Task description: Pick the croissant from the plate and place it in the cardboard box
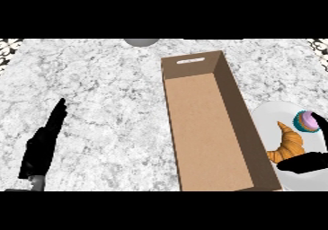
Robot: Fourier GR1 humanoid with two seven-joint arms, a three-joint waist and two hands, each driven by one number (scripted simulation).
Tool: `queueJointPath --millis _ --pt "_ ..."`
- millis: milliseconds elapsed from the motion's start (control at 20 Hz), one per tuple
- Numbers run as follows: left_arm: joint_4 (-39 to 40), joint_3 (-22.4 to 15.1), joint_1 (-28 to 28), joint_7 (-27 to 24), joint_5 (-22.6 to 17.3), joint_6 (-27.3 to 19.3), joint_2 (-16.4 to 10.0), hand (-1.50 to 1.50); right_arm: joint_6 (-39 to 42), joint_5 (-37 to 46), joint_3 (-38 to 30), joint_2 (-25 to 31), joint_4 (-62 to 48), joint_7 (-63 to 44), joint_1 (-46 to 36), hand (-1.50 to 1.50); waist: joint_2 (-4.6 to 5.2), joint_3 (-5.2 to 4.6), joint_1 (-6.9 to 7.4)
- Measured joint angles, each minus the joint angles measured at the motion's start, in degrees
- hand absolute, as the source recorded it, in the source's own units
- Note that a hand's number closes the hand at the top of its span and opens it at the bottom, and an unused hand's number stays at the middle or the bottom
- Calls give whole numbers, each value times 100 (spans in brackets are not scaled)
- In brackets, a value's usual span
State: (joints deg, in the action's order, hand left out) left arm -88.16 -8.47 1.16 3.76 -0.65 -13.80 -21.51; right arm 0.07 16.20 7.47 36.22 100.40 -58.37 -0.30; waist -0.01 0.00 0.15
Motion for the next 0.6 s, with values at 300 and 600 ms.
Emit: queueJointPath --millis 300,600 --pt "17 209 -9 18 172 200 144 0 120 392 -150 -366 -23 126 272 -150 -3 0 -16" --pt "165 385 -114 50 427 336 355 0 331 694 -365 -701 -105 227 241 -150 -2 -1 -20"
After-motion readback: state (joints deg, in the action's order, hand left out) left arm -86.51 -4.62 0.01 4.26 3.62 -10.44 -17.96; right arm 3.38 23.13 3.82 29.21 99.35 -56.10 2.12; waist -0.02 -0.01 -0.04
